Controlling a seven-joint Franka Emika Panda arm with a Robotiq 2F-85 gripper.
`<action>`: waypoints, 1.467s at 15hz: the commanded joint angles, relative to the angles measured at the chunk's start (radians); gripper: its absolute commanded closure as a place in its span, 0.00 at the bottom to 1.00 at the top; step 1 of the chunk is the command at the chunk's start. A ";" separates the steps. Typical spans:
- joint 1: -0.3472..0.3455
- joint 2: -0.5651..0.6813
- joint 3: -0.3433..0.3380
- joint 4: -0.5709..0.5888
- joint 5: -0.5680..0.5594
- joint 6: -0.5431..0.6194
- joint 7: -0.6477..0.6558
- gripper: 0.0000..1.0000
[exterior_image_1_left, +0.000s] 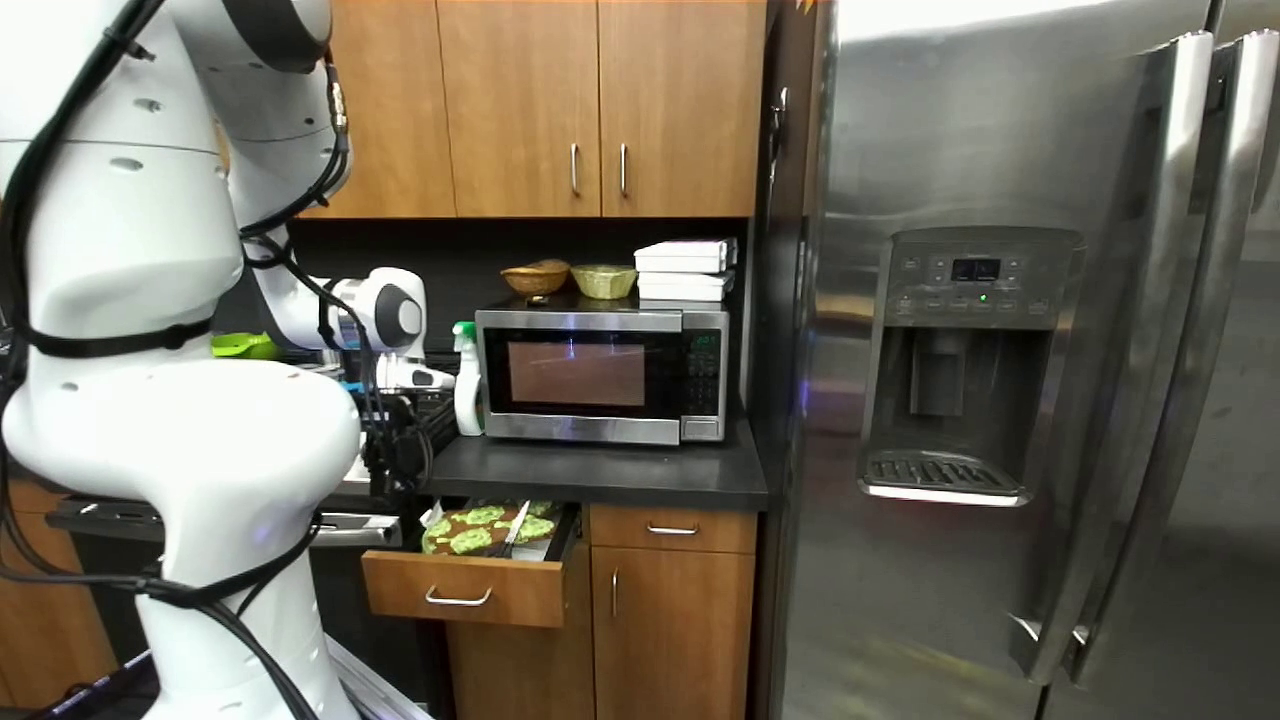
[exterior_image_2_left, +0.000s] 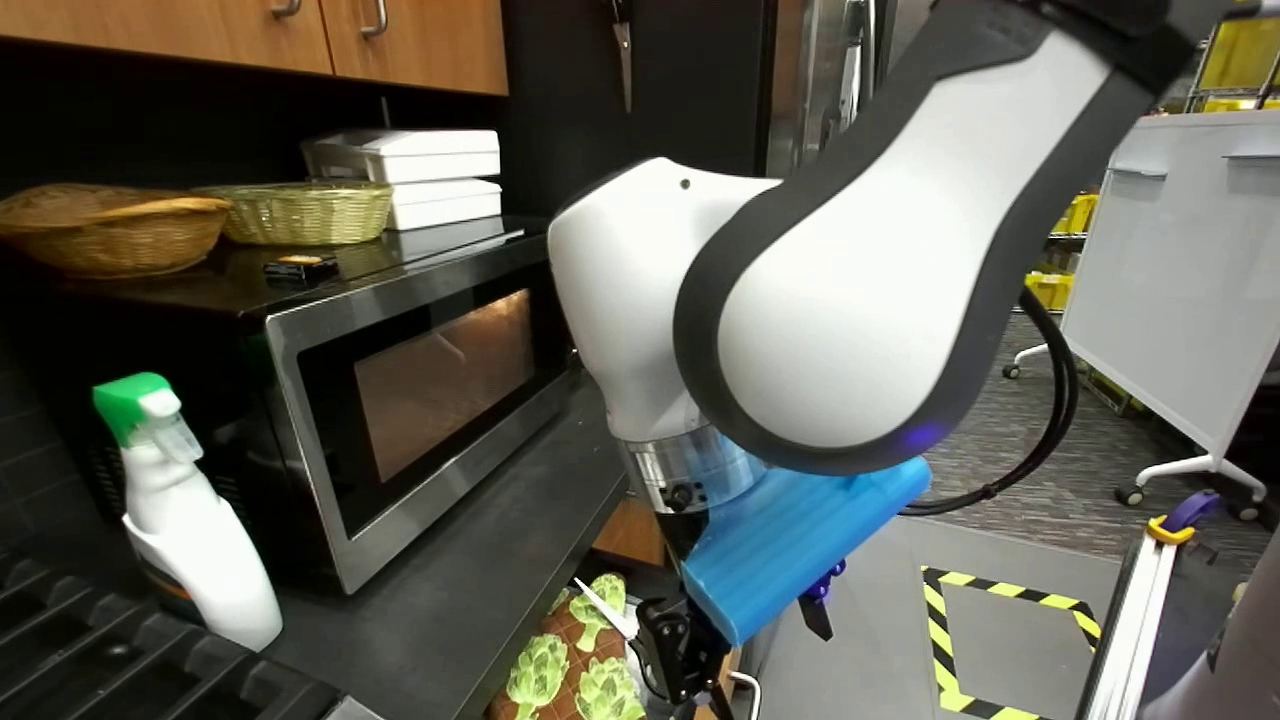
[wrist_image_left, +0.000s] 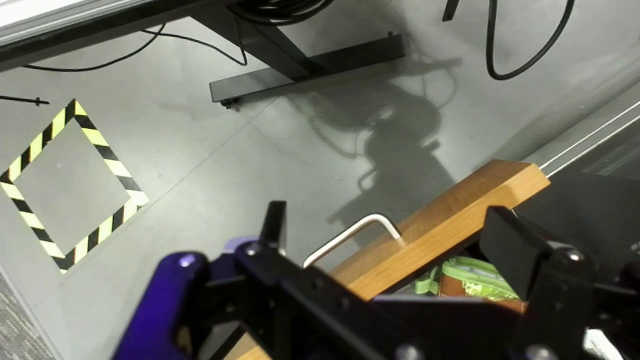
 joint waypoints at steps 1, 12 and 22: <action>-0.020 0.014 -0.003 -0.024 -0.012 0.098 0.005 0.00; -0.020 0.096 -0.014 -0.096 0.012 0.338 -0.040 0.00; -0.046 0.064 -0.054 -0.192 0.000 0.396 -0.163 0.00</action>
